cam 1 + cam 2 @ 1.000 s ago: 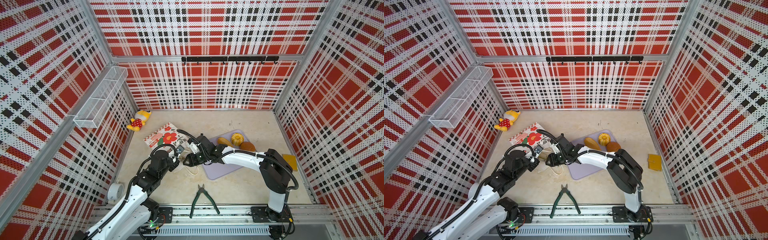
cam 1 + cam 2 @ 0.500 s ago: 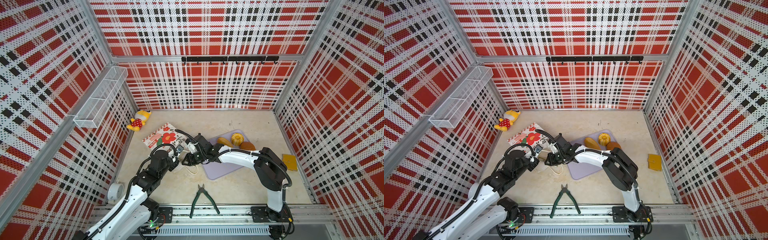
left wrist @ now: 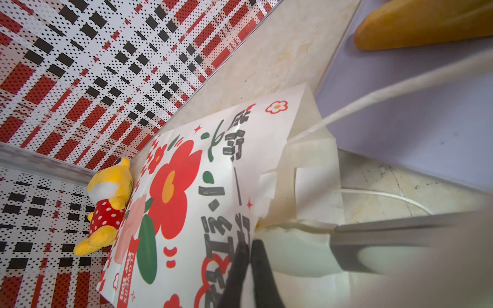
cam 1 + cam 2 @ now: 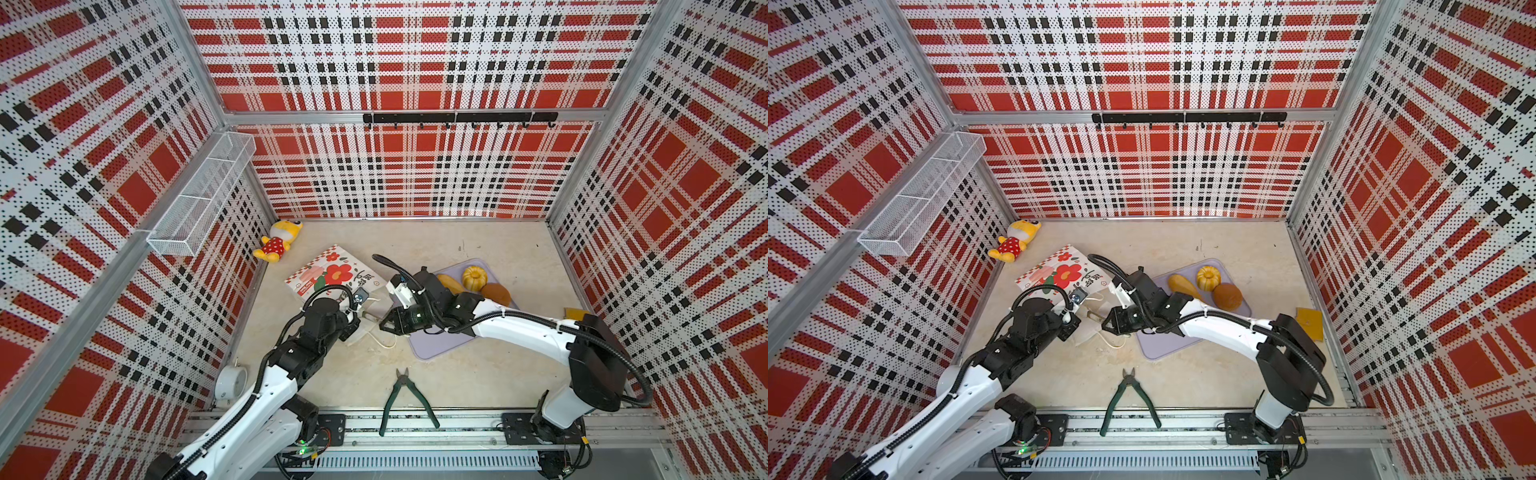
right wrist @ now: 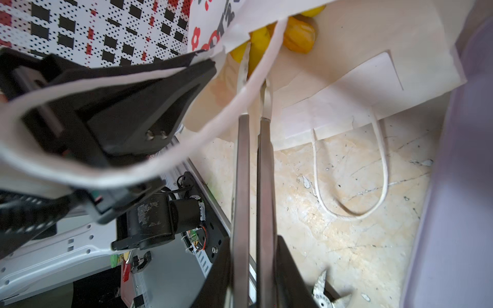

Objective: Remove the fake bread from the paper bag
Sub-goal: 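Pull the yellow twisted bread out of the bag toward the tray, then lower the yellow bread onto the tray and open the tongs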

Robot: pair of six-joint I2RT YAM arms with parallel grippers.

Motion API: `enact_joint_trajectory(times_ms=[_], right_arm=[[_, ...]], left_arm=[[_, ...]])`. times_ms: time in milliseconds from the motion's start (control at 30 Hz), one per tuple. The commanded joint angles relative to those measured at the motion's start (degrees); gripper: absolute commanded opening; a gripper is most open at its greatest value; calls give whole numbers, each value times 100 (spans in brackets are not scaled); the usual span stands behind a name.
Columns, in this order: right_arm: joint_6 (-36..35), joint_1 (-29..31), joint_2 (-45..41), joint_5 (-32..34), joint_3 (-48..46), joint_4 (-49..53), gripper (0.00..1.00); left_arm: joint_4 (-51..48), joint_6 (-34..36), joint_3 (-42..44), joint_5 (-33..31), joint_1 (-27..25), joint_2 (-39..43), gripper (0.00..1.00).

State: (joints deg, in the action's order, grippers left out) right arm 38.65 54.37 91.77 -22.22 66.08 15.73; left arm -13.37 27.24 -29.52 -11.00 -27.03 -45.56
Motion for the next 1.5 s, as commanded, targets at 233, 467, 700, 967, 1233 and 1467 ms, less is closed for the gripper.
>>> enact_joint_trajectory(times_ms=[233,467,700,967,1233,1467], right_arm=[[54,28,-729,327,-577,110,0],[19,27,-1563,665,-849,606,0],[220,20,-2462,789,-1145,1111,0],[621,-76,-3482,1063,-1606,1943,0],[992,-1021,-4227,801,-2230,2207,0],[996,-1334,-3895,303,-2489,1752,0]], left_arm=[[246,-323,-291,-242,62,-173,0],[374,-417,-414,-356,256,-377,0],[766,-536,-594,-480,521,-849,0],[1128,-772,-733,-411,821,-1167,0],[1078,-940,-429,-160,822,-749,0],[926,-1006,-171,-141,822,-367,0]])
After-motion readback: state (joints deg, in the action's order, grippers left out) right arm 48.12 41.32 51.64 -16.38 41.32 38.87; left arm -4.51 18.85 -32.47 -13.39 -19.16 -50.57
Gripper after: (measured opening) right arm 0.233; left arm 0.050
